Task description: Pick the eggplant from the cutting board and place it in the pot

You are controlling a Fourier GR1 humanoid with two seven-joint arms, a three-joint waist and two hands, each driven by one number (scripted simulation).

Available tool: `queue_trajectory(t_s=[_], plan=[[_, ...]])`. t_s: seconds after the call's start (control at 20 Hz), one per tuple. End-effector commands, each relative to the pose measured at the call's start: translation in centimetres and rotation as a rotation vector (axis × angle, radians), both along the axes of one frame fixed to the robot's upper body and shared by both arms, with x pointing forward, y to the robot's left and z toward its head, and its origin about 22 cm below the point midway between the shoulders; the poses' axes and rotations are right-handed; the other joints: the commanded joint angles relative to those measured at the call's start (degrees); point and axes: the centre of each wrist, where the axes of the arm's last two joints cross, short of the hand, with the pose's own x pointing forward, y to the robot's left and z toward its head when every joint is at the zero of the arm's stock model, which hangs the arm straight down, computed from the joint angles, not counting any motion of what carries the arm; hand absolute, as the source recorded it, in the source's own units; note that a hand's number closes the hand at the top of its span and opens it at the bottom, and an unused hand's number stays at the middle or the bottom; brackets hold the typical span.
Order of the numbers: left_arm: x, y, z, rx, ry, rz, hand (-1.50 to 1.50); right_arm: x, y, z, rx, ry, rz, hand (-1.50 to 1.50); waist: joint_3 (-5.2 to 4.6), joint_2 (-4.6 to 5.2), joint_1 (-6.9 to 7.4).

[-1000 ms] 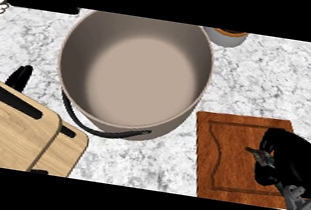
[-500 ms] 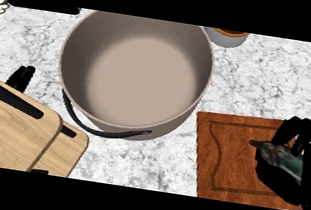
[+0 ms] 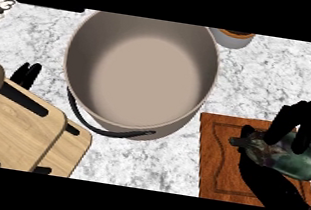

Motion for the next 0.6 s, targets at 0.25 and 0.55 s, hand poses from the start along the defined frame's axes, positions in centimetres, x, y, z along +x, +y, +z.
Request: queue_trajectory(t_s=[0.25, 0.55], plan=[[0.9, -0.3, 2.1, -0.012, -0.041, -0.007, 0.00, 5.7, 5.8, 5.5, 0.035, 0.148, 0.037, 1.50, 0.22, 0.01, 0.94], [0.2, 1.5, 0.9, 0.009, -0.024, 0.000, 0.00, 8.7, 11.0, 4.0, 0.064, 0.243, 0.048, 1.50, 0.27, 0.11, 0.58]])
